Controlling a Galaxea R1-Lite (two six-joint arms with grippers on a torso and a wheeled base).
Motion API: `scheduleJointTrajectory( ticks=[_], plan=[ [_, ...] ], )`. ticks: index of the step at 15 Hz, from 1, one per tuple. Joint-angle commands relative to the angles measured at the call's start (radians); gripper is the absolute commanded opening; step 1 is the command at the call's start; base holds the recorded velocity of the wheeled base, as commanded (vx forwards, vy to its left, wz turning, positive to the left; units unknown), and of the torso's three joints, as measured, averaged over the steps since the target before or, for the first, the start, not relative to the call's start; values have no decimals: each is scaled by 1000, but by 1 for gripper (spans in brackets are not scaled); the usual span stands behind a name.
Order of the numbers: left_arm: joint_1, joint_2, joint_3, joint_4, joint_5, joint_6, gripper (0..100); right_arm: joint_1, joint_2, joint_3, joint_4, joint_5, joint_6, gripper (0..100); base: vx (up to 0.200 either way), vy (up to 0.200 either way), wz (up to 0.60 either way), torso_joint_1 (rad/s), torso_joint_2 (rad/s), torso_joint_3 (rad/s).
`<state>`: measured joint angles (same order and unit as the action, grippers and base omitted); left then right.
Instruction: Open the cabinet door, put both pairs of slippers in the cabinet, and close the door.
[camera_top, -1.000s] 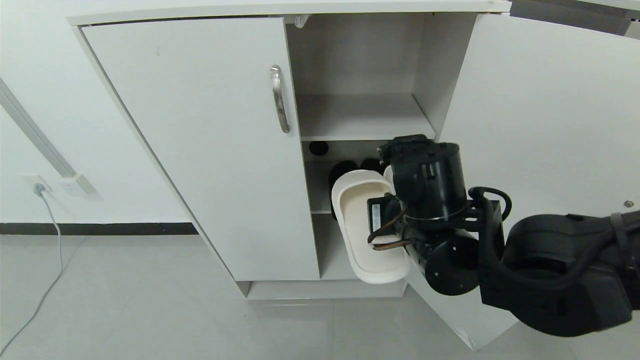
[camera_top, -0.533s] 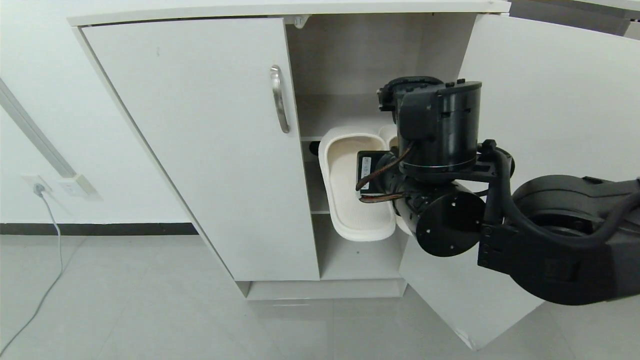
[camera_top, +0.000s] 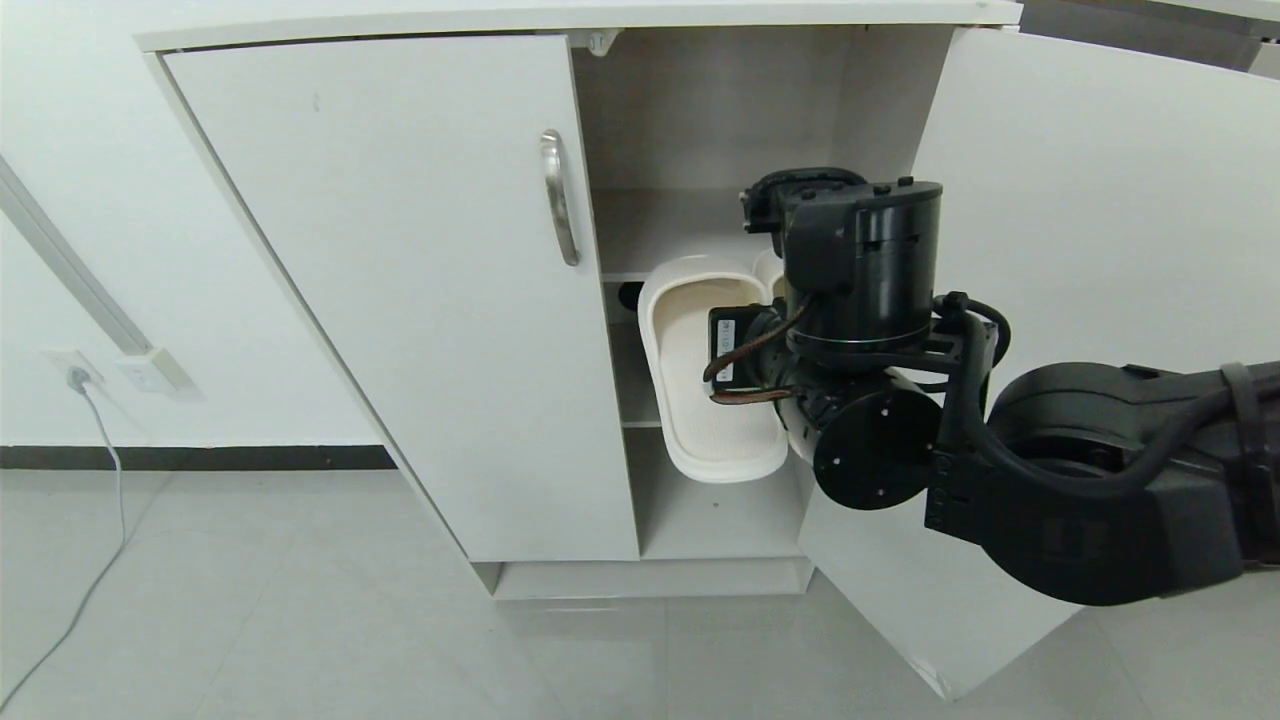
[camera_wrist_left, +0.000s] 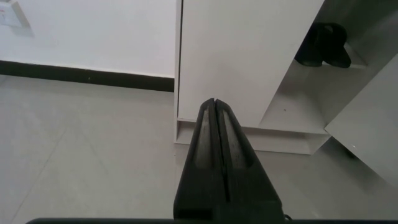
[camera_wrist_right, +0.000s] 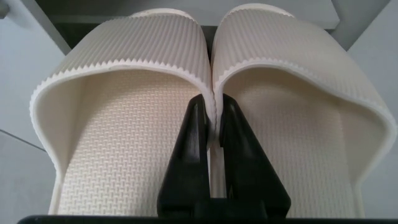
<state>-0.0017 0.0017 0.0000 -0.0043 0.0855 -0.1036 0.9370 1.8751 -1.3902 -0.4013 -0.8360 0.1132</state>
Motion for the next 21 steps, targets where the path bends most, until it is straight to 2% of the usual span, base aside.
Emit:
scheduleJointTrajectory(
  ticks=[1, 12, 18, 21],
  plan=[
    [0, -2, 0, 0, 0, 1, 0, 0, -1, -1, -5, 0, -4, 0, 0, 0, 0, 0, 0, 0],
    [0, 0, 0, 0, 2, -1, 0, -9, 13, 22, -67, 0, -46, 0, 200, 0, 0, 4, 3, 3],
    [0, 0, 0, 0, 0, -1, 0, -17, 35, 30, -91, 5, -44, 0, 0, 0, 0, 0, 0, 0],
    [0, 0, 0, 0, 2, 1, 0, -50, 44, 27, -87, 29, -46, 0, 0, 0, 0, 0, 0, 0]
  ],
)
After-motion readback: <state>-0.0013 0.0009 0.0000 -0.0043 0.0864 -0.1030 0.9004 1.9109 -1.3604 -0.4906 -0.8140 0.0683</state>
